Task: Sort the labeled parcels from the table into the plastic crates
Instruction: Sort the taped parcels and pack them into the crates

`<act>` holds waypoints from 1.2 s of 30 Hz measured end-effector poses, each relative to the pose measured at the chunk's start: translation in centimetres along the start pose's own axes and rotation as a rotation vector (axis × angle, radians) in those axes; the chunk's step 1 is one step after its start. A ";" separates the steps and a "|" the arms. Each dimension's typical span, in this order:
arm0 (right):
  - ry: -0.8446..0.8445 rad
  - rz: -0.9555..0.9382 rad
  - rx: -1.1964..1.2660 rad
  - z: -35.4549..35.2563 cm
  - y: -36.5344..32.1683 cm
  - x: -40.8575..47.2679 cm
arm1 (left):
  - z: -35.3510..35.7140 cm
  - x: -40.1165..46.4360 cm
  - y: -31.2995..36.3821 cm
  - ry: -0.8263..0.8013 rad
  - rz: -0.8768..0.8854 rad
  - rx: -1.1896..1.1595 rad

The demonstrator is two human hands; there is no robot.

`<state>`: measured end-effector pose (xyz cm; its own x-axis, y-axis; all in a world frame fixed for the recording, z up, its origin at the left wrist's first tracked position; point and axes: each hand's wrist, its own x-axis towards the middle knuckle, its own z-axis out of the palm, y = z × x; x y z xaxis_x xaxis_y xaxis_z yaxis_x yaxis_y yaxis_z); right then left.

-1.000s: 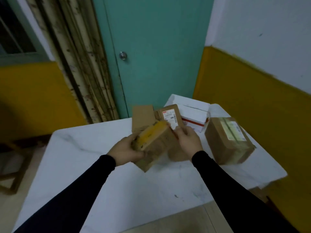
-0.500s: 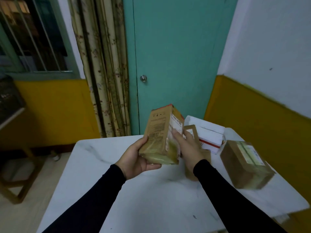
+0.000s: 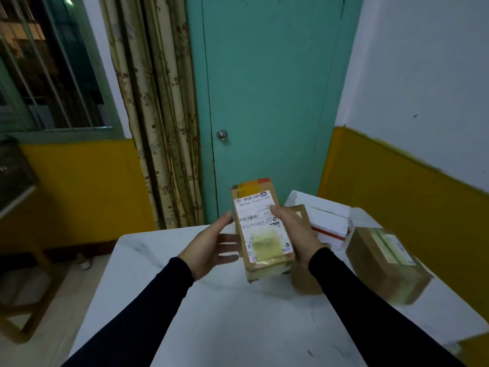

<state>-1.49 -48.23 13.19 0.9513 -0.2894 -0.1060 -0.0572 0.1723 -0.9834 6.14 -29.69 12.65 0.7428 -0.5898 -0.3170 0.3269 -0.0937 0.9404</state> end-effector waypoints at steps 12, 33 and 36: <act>0.085 0.057 0.116 0.9 0.3 0.4 | -1.6 0.9 0.9 0.314 0.241 -0.510; 0.212 -0.199 0.160 -1.7 -1.7 0.6 | -0.3 -1.4 2.2 -0.030 0.168 0.024; 0.224 -0.202 0.192 -2.0 -1.6 1.0 | 0.2 -1.7 1.5 -0.059 0.137 0.049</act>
<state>-1.08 -50.64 14.41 0.8463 -0.5314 0.0375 0.2040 0.2583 -0.9443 5.27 -28.94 14.64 0.7426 -0.6453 -0.1791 0.1952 -0.0472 0.9796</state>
